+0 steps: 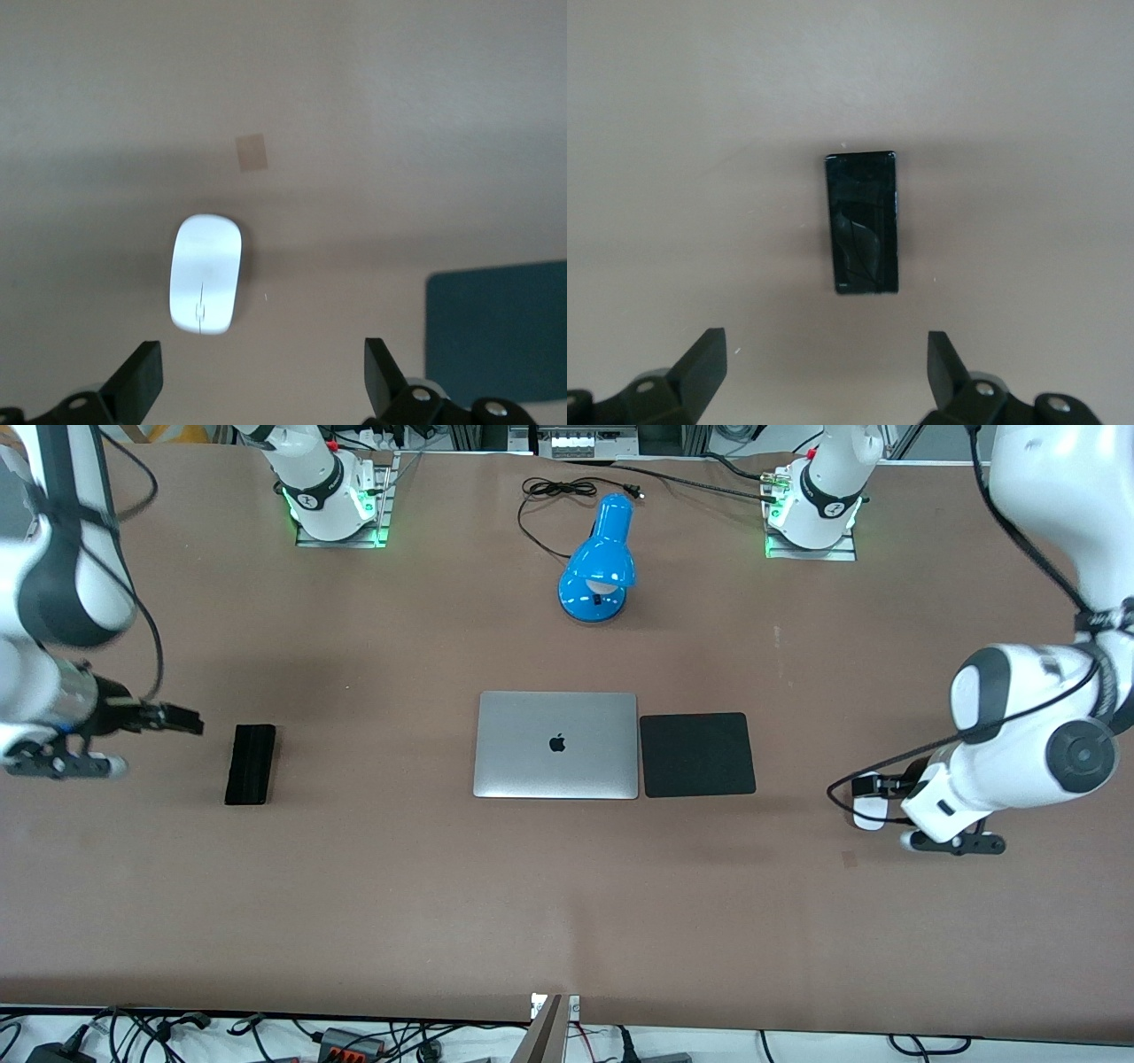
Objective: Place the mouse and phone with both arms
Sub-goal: 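Reach the right gripper to the black phone while the left gripper reaches the mouse, then lower and close the right gripper on the phone while the left grasps the mouse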
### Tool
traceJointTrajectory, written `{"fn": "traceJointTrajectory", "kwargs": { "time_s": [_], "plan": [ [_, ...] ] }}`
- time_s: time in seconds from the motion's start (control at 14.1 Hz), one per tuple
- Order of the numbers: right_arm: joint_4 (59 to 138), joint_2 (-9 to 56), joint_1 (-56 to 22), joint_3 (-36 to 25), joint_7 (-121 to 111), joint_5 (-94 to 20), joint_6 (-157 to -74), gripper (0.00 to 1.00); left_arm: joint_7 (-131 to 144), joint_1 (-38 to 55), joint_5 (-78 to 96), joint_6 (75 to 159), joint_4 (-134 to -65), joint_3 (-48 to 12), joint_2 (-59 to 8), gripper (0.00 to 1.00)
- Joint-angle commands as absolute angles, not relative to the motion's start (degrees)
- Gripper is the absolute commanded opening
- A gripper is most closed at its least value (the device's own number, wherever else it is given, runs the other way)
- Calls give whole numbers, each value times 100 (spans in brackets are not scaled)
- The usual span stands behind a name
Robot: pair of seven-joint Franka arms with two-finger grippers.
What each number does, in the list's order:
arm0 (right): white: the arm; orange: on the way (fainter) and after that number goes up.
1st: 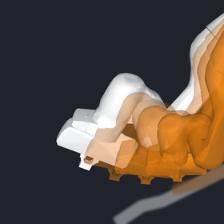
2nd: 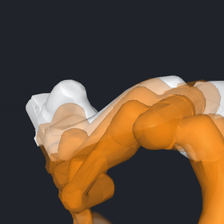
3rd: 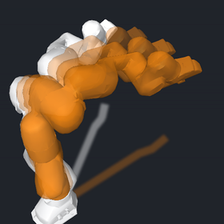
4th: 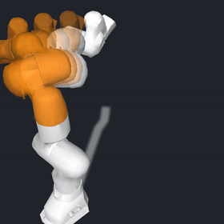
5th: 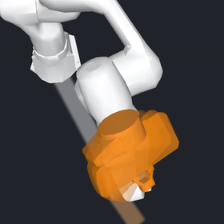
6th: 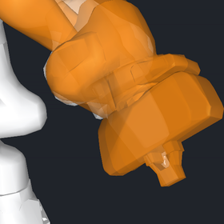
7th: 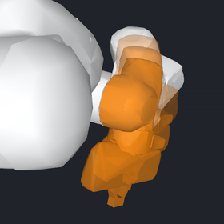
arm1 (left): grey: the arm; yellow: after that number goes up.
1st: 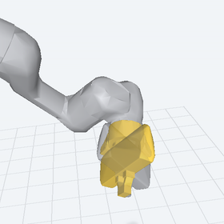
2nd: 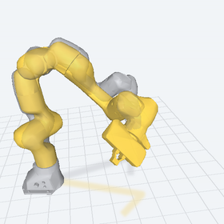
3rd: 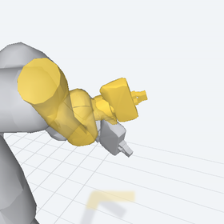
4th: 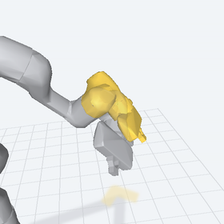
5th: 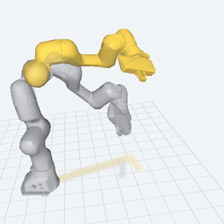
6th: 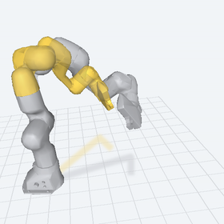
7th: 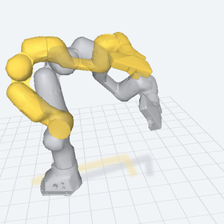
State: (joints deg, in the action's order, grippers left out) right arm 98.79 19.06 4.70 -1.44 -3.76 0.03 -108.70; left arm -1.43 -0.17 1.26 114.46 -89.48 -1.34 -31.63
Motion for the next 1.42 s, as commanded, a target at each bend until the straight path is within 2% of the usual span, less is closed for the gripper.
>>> {"fn": "traceJointTrajectory", "kwargs": {
  "time_s": [0.0, 0.35, 0.71, 1.35],
  "plan": [
    [9791, 2433, 580, -88, -334, 70, -11143, 100, -395, -53, 27, 12021, -9201, -114, -3339, 100],
    [9791, 3207, 580, -88, -369, 491, -11689, 100, -747, -237, -334, 12822, -9825, -132, -3427, 100],
    [9817, 3568, 563, -88, -299, 492, -11724, 100, -853, -264, -334, 12867, -9879, -132, -3612, 100],
    [9738, 4025, 510, -88, -281, 492, -12498, 100, -1230, -386, -352, 13130, -9940, -123, -3823, 100]
  ]
}}
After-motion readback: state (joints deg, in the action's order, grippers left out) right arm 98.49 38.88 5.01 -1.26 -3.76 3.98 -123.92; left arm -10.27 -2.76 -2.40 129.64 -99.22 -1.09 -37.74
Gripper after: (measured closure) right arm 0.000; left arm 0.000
